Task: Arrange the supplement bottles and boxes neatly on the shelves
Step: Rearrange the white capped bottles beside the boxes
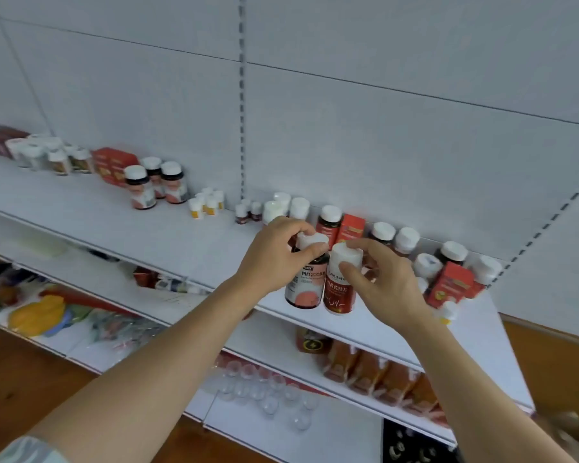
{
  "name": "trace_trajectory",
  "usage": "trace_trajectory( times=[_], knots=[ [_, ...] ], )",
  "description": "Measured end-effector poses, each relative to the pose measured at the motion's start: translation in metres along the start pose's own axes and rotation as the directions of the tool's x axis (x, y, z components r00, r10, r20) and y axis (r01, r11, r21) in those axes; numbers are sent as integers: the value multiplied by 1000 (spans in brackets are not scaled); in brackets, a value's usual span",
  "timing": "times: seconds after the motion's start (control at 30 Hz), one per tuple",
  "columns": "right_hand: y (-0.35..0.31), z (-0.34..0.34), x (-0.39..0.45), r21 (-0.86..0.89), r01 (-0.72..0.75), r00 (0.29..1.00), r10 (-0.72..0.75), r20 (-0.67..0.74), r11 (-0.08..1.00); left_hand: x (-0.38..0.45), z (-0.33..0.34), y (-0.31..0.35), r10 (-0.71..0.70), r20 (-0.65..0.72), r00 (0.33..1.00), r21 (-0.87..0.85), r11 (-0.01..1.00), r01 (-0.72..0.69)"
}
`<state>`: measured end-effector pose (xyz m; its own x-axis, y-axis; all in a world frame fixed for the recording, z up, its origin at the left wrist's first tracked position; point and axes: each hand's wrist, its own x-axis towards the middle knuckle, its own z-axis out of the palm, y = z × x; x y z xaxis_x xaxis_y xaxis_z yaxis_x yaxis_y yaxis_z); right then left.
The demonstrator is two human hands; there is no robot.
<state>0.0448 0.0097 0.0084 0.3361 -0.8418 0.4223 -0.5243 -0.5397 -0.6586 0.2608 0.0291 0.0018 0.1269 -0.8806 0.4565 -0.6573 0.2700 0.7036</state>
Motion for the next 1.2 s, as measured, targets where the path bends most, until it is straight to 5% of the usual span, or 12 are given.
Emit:
trace_trajectory(
  times=[0.37, 0.83, 1.2],
  knots=[
    [-35, 96, 31, -79, -38, 993, 47, 111, 996, -16, -97, -91, -99, -27, 995, 30, 995, 100],
    [35, 138, 147, -295, -80, 988, 114, 100, 952, 90, -81, -144, -78, 45, 996, 56, 996, 76],
    [53, 165, 170, -276, -102, 989, 126, 71, 956, 128, -69, -180, -23, 52, 998, -14, 1000, 24]
  ],
)
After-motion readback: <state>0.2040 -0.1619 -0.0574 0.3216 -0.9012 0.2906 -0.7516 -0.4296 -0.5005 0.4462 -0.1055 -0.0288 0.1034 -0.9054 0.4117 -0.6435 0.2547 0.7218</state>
